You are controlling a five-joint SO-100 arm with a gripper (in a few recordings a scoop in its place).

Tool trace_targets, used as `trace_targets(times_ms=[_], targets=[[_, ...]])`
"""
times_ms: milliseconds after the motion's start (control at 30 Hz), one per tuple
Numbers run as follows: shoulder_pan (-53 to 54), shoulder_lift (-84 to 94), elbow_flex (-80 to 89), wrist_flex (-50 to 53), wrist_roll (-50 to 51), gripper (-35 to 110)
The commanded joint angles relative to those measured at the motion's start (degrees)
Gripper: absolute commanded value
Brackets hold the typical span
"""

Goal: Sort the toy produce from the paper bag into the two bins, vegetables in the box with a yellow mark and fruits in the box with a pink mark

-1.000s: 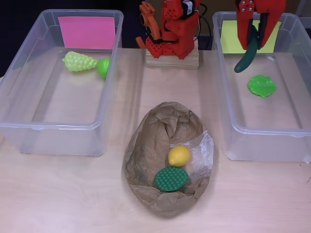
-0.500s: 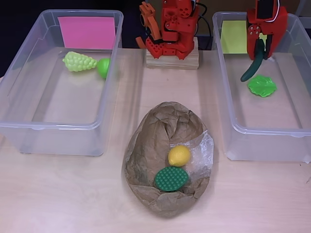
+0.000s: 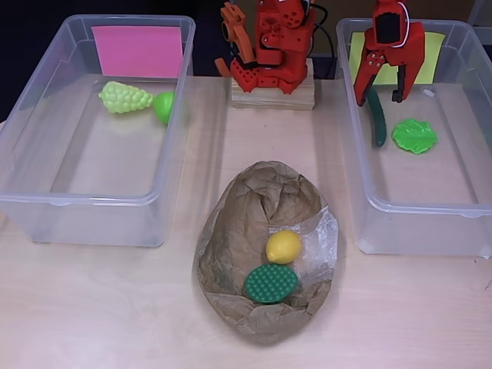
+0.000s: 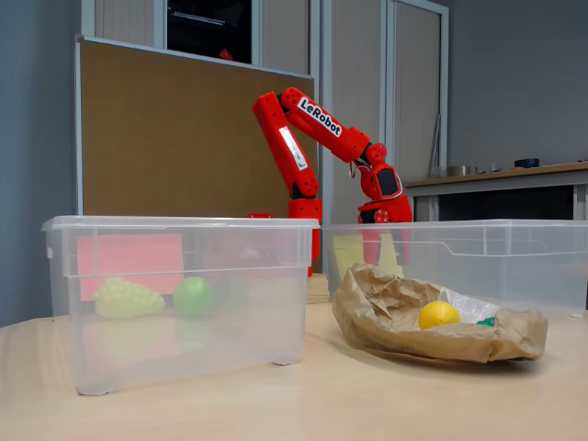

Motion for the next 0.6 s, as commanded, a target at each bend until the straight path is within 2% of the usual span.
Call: trace_targets(times_ms=[0, 100, 200, 333, 433, 567], targets=[[-0.53, -0.26, -7.73, 5.36, -2.64, 29], [3.69, -3.78, -18.02, 11.6, -13.71, 28], [10.63, -8.09, -30.76, 21.62, -29.53, 28], [20.3, -11.6, -43.15, 29.62, -51.94, 27], [27.25, -13.18, -48.78, 27.6, -72.77, 24], [34.89, -13.45, -51.59, 18.28, -102.13, 19]])
